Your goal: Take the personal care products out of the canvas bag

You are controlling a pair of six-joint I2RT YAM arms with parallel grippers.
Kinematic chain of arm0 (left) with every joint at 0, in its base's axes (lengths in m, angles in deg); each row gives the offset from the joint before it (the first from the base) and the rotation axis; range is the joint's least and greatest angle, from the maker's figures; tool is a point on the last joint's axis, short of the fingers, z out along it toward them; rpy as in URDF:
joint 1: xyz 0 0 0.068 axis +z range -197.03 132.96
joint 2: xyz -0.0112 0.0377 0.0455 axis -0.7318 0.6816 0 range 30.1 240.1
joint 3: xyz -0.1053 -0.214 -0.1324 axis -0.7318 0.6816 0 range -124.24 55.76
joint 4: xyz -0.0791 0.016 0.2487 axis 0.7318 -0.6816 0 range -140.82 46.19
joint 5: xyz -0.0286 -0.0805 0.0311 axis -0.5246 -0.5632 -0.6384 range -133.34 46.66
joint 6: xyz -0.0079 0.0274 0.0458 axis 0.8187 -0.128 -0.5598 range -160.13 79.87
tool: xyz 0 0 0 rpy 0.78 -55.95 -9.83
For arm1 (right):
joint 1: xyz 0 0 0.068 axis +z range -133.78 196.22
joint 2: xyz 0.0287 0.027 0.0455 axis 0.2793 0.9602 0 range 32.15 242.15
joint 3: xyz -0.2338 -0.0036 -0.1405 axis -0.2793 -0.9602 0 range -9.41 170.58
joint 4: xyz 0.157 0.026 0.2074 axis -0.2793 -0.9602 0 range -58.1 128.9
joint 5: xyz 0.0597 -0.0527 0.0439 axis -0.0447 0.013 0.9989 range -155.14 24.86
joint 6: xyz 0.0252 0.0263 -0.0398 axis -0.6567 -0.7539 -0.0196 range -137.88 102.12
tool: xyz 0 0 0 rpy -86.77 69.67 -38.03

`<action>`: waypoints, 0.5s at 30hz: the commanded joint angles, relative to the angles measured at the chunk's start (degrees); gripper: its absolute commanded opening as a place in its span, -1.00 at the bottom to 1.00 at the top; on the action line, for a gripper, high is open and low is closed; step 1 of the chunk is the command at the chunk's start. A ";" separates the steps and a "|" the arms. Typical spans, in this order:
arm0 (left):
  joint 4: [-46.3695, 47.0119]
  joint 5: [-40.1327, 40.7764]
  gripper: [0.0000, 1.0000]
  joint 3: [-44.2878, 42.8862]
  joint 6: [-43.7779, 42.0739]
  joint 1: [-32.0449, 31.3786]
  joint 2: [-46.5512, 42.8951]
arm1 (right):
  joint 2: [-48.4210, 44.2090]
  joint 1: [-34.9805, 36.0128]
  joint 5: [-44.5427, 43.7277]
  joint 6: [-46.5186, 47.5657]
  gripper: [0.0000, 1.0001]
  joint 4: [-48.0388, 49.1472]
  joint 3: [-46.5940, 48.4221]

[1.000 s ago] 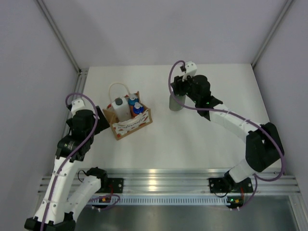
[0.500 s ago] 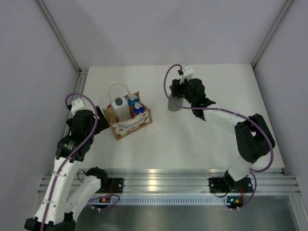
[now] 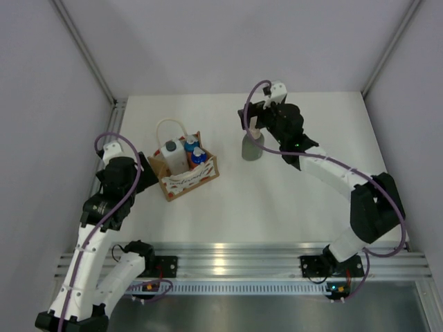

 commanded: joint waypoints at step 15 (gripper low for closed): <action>3.29 -2.47 0.94 -1.14 14.79 -0.10 20.15 | -11.85 16.34 10.61 4.42 0.99 -19.39 10.37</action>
